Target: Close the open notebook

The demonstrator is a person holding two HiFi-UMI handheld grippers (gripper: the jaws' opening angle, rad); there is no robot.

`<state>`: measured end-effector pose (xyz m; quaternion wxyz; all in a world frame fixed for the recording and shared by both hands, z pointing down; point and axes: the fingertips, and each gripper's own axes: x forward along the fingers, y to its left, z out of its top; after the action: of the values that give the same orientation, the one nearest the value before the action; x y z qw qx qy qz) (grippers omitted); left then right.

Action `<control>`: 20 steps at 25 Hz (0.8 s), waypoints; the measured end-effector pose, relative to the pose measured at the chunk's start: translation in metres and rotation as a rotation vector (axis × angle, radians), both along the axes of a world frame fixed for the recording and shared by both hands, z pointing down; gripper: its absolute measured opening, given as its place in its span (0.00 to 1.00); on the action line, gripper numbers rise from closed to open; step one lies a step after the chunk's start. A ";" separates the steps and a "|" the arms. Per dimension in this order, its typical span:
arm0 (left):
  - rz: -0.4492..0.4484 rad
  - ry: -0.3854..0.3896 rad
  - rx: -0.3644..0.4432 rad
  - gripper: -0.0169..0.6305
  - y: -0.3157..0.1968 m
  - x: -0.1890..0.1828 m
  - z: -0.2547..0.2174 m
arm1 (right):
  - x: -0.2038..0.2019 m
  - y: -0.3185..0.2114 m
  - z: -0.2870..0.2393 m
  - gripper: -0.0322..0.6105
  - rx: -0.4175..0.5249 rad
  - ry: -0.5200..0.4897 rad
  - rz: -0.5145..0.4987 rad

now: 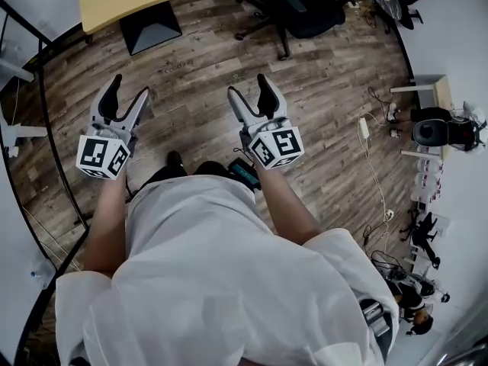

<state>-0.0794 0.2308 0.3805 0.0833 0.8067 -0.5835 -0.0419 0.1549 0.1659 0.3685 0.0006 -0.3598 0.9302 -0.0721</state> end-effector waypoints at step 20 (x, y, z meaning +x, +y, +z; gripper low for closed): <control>-0.064 0.021 -0.031 0.46 -0.121 -0.061 0.011 | -0.059 -0.146 0.003 0.57 -0.014 -0.041 -0.040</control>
<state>-0.1407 0.1101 0.3915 0.1003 0.7857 -0.6089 -0.0439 0.0960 0.0197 0.3713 0.0158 -0.3398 0.9364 -0.0858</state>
